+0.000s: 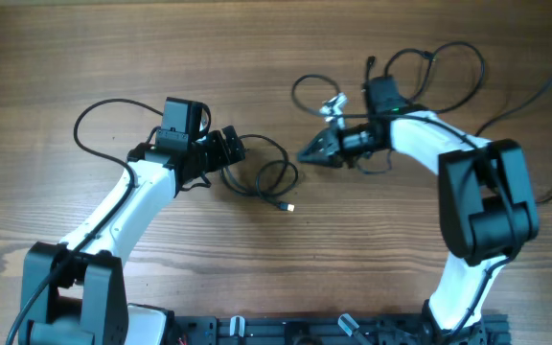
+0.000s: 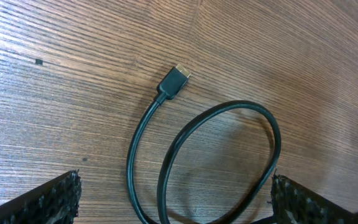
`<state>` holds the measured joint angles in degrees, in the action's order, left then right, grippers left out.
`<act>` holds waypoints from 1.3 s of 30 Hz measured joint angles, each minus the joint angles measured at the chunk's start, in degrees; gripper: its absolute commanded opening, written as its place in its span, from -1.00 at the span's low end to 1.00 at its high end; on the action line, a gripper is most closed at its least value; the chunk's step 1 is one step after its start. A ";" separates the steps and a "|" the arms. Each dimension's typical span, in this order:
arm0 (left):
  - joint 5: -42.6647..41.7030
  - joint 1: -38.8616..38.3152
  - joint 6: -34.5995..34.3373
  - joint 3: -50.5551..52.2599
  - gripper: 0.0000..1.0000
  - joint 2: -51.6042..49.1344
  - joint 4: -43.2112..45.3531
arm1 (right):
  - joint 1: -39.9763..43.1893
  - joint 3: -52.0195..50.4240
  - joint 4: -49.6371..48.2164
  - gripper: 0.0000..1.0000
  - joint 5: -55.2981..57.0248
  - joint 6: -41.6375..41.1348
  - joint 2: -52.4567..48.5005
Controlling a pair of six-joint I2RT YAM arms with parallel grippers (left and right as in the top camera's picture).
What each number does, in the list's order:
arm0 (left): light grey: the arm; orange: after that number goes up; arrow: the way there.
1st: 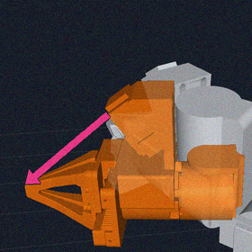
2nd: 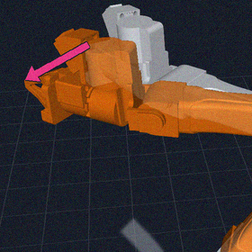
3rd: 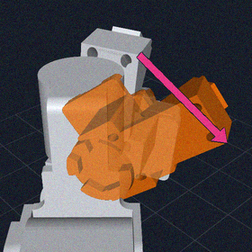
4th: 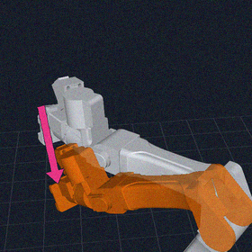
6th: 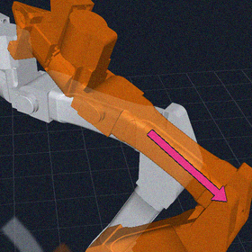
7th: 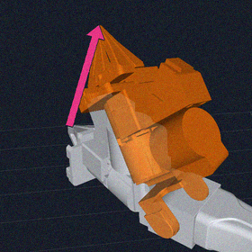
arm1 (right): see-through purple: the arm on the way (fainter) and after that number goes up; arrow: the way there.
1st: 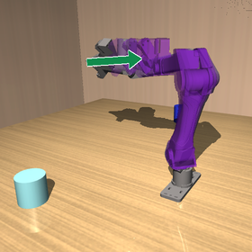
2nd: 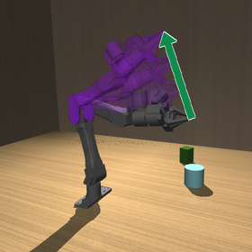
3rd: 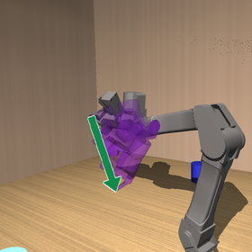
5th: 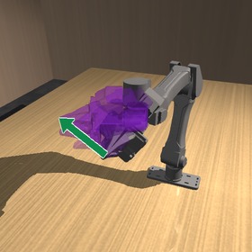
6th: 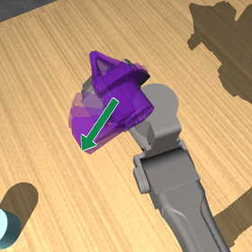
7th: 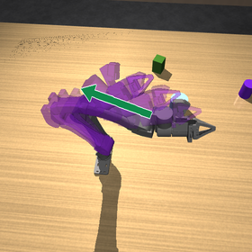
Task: Untangle cables
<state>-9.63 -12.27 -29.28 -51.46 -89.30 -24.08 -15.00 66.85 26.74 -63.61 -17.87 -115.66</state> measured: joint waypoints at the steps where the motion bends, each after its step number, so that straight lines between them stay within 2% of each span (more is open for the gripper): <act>1: 0.00 0.00 0.00 0.00 1.00 0.00 0.00 | -1.49 0.00 -0.17 -0.86 0.22 0.02 0.00; 5: 0.00 0.00 0.00 0.00 1.00 0.00 0.00 | -7.45 -0.02 -2.08 -0.90 5.64 -0.44 0.00; 9: 0.00 0.00 0.04 0.00 1.00 0.00 0.00 | -11.56 -0.09 -5.55 -0.91 16.98 -5.60 0.00; 16: 0.00 0.00 0.07 0.00 0.99 0.00 0.02 | -14.36 -0.20 -14.91 -0.89 28.87 -11.04 0.00; 27: 0.00 0.00 0.09 0.00 1.00 0.00 0.02 | -15.76 -1.20 -10.10 -0.91 55.30 -18.75 2.45; 31: 0.00 0.00 0.09 0.00 1.00 0.00 0.00 | -11.69 -1.18 -7.10 -0.92 57.22 -22.56 3.19; 36: 0.00 0.00 0.09 0.00 1.00 0.00 0.02 | 1.44 -1.03 -3.10 -0.90 53.33 -24.61 3.61; 39: 0.00 0.00 0.09 0.00 1.00 0.00 0.02 | 8.94 -1.01 -1.36 -0.70 52.41 -23.45 3.82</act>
<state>-9.63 -12.27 -29.19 -51.46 -89.30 -24.05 -6.07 65.84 25.39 -11.20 -41.32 -111.83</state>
